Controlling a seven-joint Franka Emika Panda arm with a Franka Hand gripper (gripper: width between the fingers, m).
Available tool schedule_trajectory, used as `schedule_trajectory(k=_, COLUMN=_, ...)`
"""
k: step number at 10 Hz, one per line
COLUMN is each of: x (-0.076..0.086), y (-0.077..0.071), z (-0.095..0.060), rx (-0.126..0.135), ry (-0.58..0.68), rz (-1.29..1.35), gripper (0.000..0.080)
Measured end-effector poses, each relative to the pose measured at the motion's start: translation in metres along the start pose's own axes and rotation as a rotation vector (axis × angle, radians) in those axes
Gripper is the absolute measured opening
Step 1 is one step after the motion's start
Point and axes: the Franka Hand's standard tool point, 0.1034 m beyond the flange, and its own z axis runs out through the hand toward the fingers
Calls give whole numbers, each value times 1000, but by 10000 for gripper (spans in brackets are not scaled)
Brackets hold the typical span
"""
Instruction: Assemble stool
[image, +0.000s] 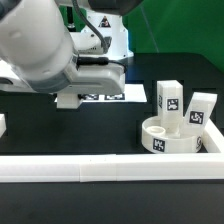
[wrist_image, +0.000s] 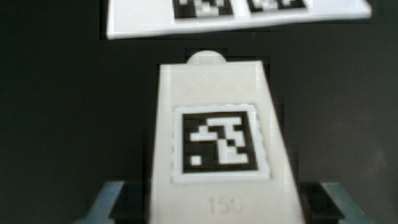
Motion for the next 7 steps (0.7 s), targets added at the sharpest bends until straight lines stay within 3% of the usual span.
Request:
schedule_trajectory(k=2, x=-13, y=-19, z=-9, rx=0, ry=142, rz=1, gripper=337)
schedule_trajectory(k=4, x=-20, y=-35, z=-29, rx=-1, ry=302, rz=-10, gripper=337)
schedule_trajectory(k=7, x=-12, y=-34, z=-35, rx=-8, ry=513, rz=-12, gripper=337)
